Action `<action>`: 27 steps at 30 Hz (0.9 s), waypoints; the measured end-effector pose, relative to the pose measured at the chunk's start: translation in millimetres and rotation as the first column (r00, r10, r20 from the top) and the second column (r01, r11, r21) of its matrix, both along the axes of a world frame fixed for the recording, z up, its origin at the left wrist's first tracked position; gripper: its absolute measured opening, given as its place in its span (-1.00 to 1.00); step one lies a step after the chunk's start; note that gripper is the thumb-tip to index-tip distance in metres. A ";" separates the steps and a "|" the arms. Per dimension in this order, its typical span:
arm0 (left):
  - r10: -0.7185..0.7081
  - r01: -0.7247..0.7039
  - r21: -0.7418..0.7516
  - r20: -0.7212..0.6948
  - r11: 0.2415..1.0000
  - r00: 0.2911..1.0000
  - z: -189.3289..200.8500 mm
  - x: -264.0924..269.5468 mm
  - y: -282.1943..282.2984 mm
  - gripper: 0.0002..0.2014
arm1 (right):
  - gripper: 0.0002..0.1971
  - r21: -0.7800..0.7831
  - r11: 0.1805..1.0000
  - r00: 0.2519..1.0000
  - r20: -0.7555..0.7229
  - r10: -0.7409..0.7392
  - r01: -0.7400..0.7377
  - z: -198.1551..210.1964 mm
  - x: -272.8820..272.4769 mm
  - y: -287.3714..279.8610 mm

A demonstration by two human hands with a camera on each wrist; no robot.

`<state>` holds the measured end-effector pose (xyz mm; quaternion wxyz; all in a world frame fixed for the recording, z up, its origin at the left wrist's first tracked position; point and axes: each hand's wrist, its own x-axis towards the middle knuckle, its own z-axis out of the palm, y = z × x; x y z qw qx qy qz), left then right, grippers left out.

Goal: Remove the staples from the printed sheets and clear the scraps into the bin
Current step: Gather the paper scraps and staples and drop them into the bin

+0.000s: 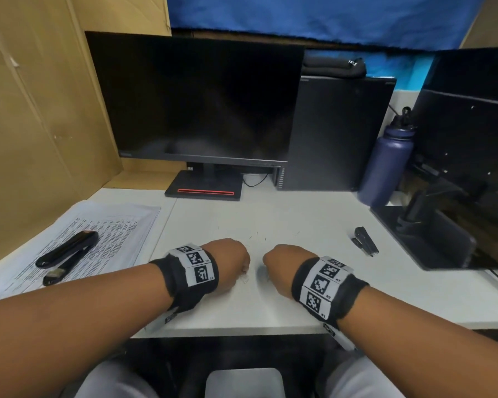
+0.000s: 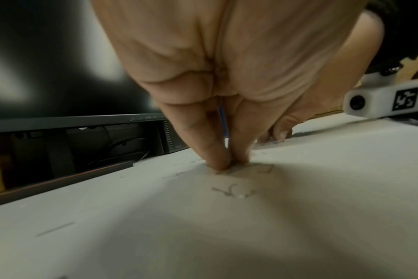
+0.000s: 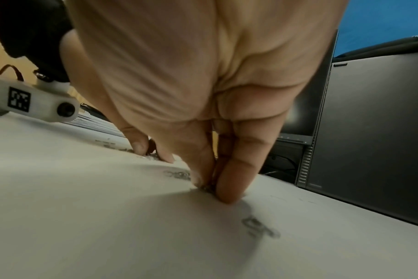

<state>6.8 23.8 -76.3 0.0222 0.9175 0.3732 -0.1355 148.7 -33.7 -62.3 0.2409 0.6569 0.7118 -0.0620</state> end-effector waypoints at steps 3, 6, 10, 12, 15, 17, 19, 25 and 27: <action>0.025 -0.024 0.034 -0.029 0.999 0.999 0.7 5.9 -1.4 -0.71 | -0.72 0.040 0.999 0.999 -0.034 0.018 -0.016 2.0 2.4 -2.3; 0.052 -0.049 0.065 -0.054 0.997 0.997 3.8 10.2 -6.2 -0.72 | -0.82 0.096 0.995 0.984 -0.176 -0.005 0.022 2.2 13.3 -2.5; 0.144 -0.144 0.005 -0.033 0.990 0.989 12.5 8.6 -2.1 -0.76 | -0.90 0.012 0.975 0.866 -0.463 -0.189 0.220 7.5 34.5 -1.3; 0.216 -0.217 -0.041 -0.021 0.975 0.976 19.7 2.3 4.6 -0.75 | -0.87 -0.036 0.940 0.720 -0.632 -0.285 0.340 8.2 49.3 -1.5; 0.320 -0.319 -0.085 0.001 0.944 0.947 29.7 -13.4 15.2 -0.76 | -0.87 -0.128 0.843 0.277 -0.910 -0.310 0.522 5.1 69.7 -5.8; 0.471 -0.430 -0.236 0.157 0.871 0.868 34.1 -27.8 23.1 -0.91 | -0.84 -0.305 0.757 -0.217 -0.951 -0.218 0.577 4.0 78.7 -10.1; 0.691 -0.427 -0.577 0.381 0.697 0.614 35.5 -43.5 29.6 -0.92 | -0.79 -0.507 0.706 -0.617 -0.777 -0.126 0.494 3.4 86.9 -15.8; 0.952 0.197 -0.935 0.274 0.296 -0.133 32.7 -75.2 24.5 -0.77 | -0.70 -0.674 0.722 -0.963 -0.265 -0.037 0.158 -9.2 94.3 -29.0; 0.967 0.400 -0.891 0.135 0.214 -0.215 28.4 -80.2 20.3 -0.79 | -0.85 -0.710 0.691 -0.980 -0.199 -0.011 0.136 -11.9 90.5 -30.8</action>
